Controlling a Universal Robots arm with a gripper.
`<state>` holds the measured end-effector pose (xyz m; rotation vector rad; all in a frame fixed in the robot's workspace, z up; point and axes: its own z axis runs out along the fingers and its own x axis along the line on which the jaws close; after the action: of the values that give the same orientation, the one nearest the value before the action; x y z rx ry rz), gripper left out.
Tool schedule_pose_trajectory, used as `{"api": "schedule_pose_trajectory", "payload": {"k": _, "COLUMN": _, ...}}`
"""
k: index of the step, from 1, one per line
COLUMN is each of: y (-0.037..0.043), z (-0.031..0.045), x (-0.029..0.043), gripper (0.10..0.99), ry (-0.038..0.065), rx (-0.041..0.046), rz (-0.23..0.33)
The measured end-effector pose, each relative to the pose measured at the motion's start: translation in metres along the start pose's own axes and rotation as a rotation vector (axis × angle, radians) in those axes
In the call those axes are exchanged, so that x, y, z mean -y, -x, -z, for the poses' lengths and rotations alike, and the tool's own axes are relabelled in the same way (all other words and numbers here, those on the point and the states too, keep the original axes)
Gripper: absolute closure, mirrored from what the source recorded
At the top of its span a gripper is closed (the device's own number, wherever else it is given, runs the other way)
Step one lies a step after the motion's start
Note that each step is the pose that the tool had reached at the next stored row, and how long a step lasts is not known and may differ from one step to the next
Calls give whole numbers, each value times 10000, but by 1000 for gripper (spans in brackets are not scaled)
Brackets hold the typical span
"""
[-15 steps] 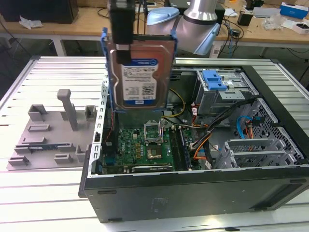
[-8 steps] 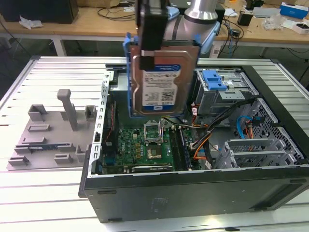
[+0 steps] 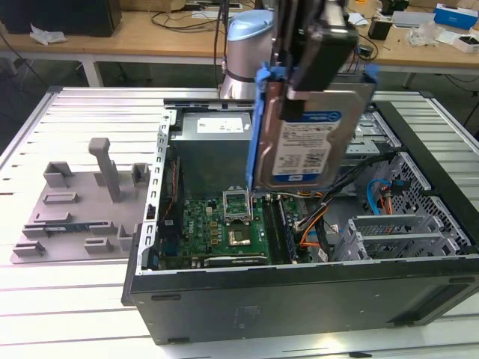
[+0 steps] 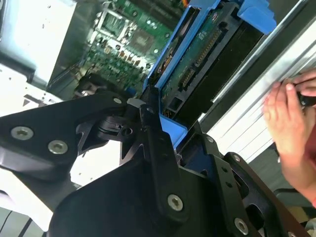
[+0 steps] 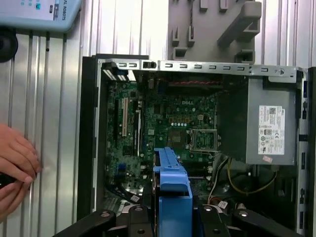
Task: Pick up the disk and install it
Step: 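Pick up the disk, then insert the disk into the insertion slot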
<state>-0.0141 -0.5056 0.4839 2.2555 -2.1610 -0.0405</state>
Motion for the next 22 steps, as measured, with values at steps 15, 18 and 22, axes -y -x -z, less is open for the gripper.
{"api": "schedule_pose_trajectory", "payload": {"k": 15, "y": -29, "z": 3, "x": 107, "gripper": 718, "ry": 0, "rx": 0, "rz": -1}}
{"api": "schedule_pose_trajectory", "payload": {"k": 18, "y": -29, "z": 4, "x": 108, "gripper": 718, "ry": 1, "rx": 0, "rz": -1}}
{"api": "schedule_pose_trajectory", "payload": {"k": 22, "y": -29, "z": -7, "x": 107, "gripper": 718, "ry": -2, "rx": 11, "rz": -2}}
